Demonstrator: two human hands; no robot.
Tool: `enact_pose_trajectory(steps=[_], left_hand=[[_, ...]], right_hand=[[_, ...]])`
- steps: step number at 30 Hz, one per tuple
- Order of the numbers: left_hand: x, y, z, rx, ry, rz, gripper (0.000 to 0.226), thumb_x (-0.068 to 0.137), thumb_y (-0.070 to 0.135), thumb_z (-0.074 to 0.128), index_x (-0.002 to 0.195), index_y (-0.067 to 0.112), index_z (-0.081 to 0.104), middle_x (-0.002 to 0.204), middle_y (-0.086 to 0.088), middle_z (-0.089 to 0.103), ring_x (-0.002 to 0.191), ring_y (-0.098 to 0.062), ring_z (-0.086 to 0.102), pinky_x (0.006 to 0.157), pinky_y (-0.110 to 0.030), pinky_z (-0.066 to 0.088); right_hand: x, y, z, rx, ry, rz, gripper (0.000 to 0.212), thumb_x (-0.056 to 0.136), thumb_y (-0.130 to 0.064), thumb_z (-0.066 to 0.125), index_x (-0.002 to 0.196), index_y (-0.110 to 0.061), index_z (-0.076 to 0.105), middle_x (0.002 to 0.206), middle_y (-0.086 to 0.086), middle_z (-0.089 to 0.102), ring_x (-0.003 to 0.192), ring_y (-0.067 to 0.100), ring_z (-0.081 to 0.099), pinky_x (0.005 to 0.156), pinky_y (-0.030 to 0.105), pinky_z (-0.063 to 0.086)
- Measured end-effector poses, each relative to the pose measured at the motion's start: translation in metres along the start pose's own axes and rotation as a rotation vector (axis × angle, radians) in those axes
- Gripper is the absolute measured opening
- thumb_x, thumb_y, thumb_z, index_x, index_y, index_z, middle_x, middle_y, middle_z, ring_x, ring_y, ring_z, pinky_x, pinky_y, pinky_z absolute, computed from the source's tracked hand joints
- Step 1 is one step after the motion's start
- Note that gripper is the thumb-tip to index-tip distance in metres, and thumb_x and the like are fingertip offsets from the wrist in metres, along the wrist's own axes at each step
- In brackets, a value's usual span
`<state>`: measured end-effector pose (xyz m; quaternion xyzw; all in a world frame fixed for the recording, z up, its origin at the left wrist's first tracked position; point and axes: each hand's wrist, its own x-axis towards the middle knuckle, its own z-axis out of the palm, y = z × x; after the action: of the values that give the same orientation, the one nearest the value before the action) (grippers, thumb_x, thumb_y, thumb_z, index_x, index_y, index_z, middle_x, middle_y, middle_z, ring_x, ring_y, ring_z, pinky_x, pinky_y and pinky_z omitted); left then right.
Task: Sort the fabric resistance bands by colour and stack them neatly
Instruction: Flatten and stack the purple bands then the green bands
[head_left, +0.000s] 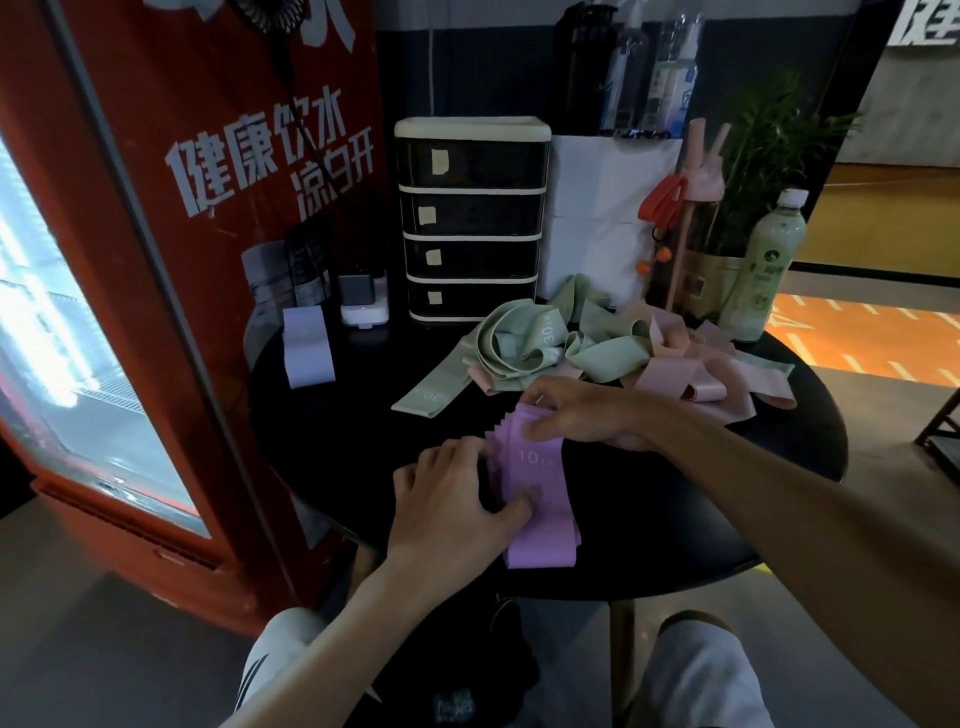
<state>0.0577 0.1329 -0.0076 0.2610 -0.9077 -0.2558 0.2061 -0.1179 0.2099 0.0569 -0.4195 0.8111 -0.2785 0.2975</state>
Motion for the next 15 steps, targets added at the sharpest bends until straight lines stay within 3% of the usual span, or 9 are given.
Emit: enact_pose_trajectory(steps=[4,8,12,15], left_hand=[[0.001,-0.001,-0.001,-0.054,-0.008,0.015,0.058,0.075,0.067,0.064,0.121,0.035,0.047,0.113,0.022,0.054,0.115,-0.005,0.045,0.1,-0.031,0.023],[0.005,-0.003,0.002,-0.196,-0.024,0.019,0.062,0.067,0.064,0.068,0.118,0.035,0.049,0.111,0.019,0.058,0.11,-0.005,0.054,0.105,-0.037,0.036],[0.007,-0.003,0.003,-0.388,-0.032,-0.009,0.055,0.073,0.042,0.083,0.118,0.033,0.052,0.111,0.017,0.06,0.106,-0.003,0.058,0.094,-0.03,0.05],[0.011,-0.002,0.003,-0.479,-0.028,-0.009,0.053,0.075,0.027,0.085,0.114,0.034,0.05,0.117,0.012,0.058,0.1,0.003,0.058,0.084,-0.018,0.053]], right_hand=[[0.002,-0.004,-0.002,-0.024,-0.042,-0.022,0.043,0.085,-0.01,0.071,0.125,-0.006,0.056,0.126,0.018,0.059,0.116,0.029,0.057,0.1,0.04,0.046],[0.007,-0.004,-0.004,-0.047,-0.095,-0.02,0.06,0.079,-0.01,0.078,0.132,-0.012,0.052,0.121,0.004,0.06,0.109,0.018,0.058,0.094,0.033,0.049],[0.009,-0.004,-0.004,-0.089,-0.068,-0.056,0.038,0.075,-0.009,0.08,0.11,-0.006,0.066,0.104,0.011,0.07,0.1,0.026,0.066,0.086,0.037,0.052],[0.007,-0.004,-0.005,-0.078,-0.041,-0.086,0.035,0.077,-0.008,0.078,0.11,-0.009,0.067,0.106,0.011,0.067,0.095,0.017,0.061,0.081,0.026,0.048]])
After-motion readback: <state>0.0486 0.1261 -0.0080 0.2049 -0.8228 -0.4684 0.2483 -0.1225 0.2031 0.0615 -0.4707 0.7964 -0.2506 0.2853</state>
